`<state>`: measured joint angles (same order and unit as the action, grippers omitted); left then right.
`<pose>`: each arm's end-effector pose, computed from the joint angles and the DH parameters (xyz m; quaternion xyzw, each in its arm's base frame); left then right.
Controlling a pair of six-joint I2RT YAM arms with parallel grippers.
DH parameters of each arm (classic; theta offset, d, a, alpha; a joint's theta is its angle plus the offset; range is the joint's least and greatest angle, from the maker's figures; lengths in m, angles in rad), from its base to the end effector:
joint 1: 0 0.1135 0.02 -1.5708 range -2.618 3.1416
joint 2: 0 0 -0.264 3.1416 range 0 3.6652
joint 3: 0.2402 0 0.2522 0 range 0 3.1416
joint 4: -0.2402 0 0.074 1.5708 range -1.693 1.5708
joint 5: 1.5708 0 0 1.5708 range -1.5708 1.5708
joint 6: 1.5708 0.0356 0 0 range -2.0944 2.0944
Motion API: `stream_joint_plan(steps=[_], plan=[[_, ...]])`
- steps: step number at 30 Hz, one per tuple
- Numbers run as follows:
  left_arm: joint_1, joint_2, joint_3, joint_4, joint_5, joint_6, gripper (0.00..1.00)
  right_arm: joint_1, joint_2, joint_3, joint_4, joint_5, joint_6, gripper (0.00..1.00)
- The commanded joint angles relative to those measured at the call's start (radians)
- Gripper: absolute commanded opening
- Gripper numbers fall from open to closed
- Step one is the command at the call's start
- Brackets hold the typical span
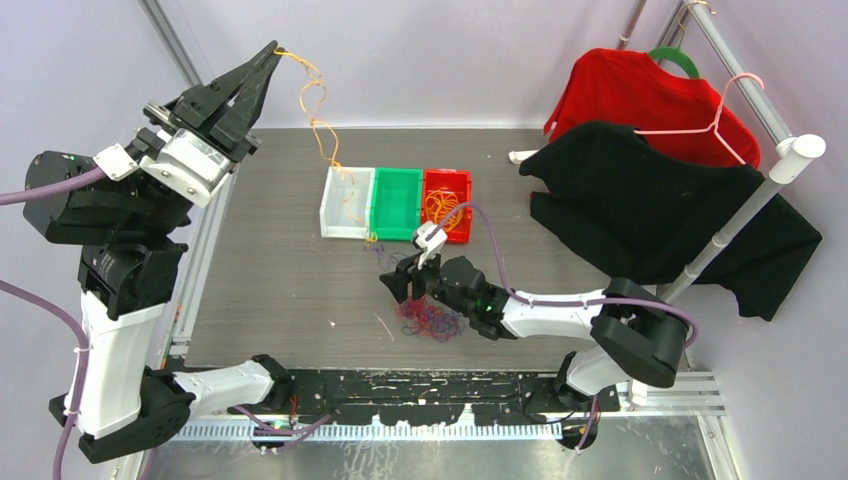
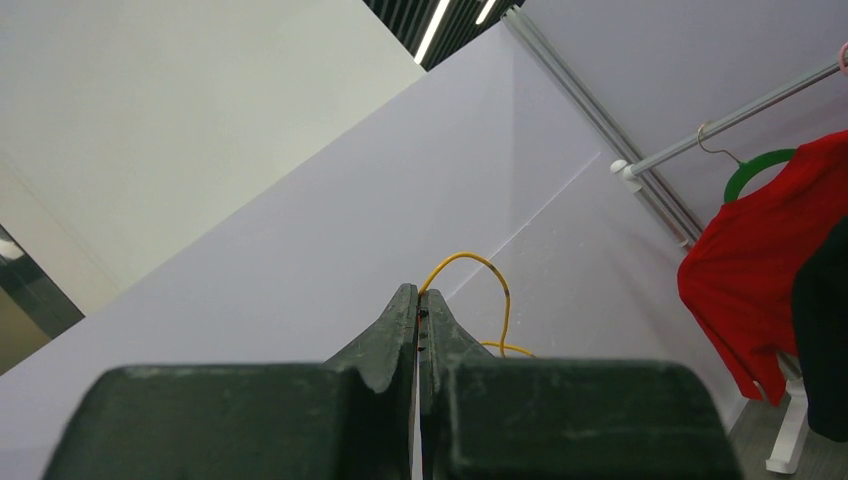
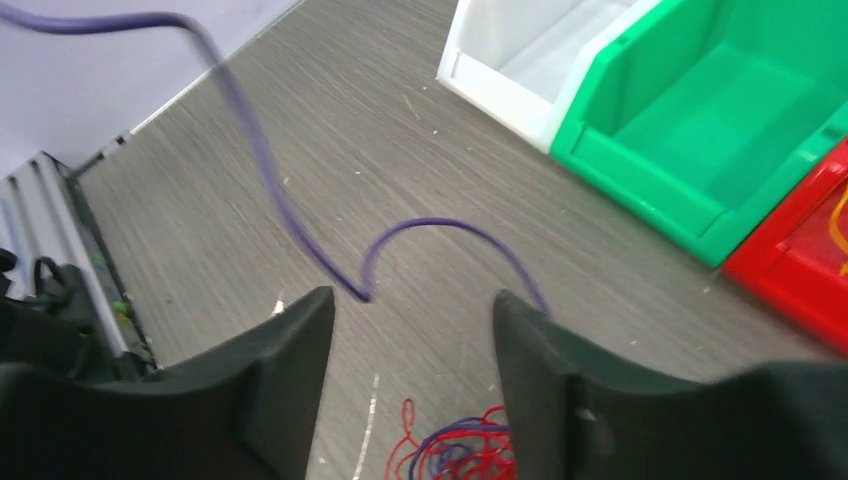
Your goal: Untangle the cables
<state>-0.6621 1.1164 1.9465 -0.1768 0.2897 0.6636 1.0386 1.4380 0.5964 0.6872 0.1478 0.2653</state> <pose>0.0813 -0.0763 0.6377 0.3717 0.2658 -0.0633 0.8873 0.1572 0.2566 0.2157 -0.2411 0.7197 0.3490 0.5497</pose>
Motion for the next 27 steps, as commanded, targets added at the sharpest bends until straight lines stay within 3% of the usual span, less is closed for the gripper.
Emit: stream_joint_plan(steps=[1, 7, 12, 16, 27], plan=[[-0.004, -0.004, 0.02, 0.019, 0.017, 0.009, 0.0, 0.001, -0.077, -0.01, 0.07, 0.015, 0.021, 0.73], [-0.003, -0.003, 0.019, 0.019, 0.026, 0.004, 0.0, -0.001, -0.178, -0.006, 0.024, -0.037, -0.021, 0.82], [-0.003, -0.003, 0.021, 0.017, 0.035, -0.002, 0.0, -0.018, -0.248, 0.054, -0.117, -0.128, -0.053, 0.82], [-0.003, -0.004, 0.022, 0.017, 0.039, -0.009, 0.0, -0.05, -0.278, 0.063, -0.135, -0.145, -0.066, 0.82], [-0.003, -0.003, 0.034, 0.016, 0.042, -0.005, 0.0, -0.117, -0.117, 0.202, -0.158, -0.528, -0.037, 0.81]])
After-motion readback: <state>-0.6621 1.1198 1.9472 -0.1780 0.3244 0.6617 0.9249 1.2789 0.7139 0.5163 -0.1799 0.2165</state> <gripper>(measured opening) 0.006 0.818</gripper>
